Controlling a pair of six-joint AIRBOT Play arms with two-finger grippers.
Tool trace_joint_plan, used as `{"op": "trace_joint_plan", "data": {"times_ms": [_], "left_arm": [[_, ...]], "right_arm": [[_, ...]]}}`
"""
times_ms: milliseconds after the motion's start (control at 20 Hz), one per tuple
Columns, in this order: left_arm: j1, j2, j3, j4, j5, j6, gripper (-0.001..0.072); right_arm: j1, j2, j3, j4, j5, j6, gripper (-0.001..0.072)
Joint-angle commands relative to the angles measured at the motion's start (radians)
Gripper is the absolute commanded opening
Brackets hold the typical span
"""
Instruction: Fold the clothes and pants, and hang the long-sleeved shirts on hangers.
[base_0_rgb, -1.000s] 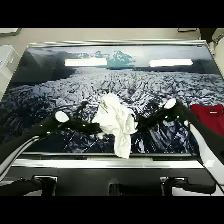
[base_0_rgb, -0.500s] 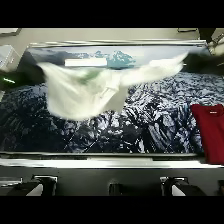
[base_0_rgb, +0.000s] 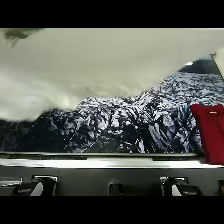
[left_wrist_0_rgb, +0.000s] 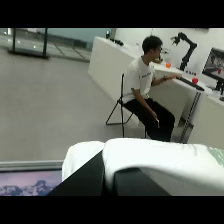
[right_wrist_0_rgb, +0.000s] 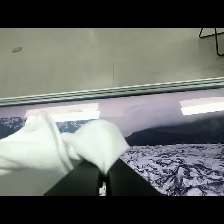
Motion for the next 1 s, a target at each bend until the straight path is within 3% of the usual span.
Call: {"op": "trace_joint_plan", "data": {"times_ms": [0,100,200,300,500,600,750,800,850,900,950], "left_arm": [[0.004,-0.001,-0.002,0.029,0.005,-0.015,0.0021],[0.003,-0.051,-0.056,0.035,-0.036,-0.011,0.0021],[0.000,-0.132,-0.166,0.035,-0.039,-0.011,0.0021],[-0.039,-0.256,-0.296,0.035,-0.039,-0.011,0.0022],[-0.191,-0.599,-0.406,0.032,0.024,-0.012,0.0022],[-0.250,-0.761,-0.381,0.003,0.040,-0.014,0.0022],[-0.290,-0.901,-0.347,-0.159,-0.009,-0.035,0.0027],[-0.289,-0.917,-0.346,-0.210,-0.024,-0.035,0.0159],[-0.282,-0.917,-0.345,-0.235,-0.047,-0.035,0.0485],[-0.255,-0.909,-0.326,-0.235,-0.114,-0.030,0.0705],[-0.205,-0.902,-0.288,-0.188,-0.219,-0.027,0.0707]], "right_arm": [[-0.001,0.007,-0.003,-0.040,0.230,0.013,0.0036],[0.000,-0.046,-0.063,-0.012,0.458,0.016,0.0036],[0.000,-0.077,-0.249,0.040,0.526,0.015,0.0036],[0.000,-0.083,-0.517,0.075,0.422,0.015,0.0036],[0.000,-0.149,-0.982,0.190,0.018,0.045,0.0036],[0.000,-0.216,-1.109,0.271,-0.116,0.045,0.0036],[0.000,-0.301,-1.151,0.356,-0.168,0.044,0.0036],[0.000,-0.312,-1.149,0.376,-0.183,0.041,0.0036],[-0.001,-0.311,-1.147,0.386,-0.202,0.037,0.0036],[-0.001,-0.311,-1.142,0.386,-0.213,0.037,0.0036],[-0.001,-0.311,-1.132,0.385,-0.209,0.035,0.0036]]}}
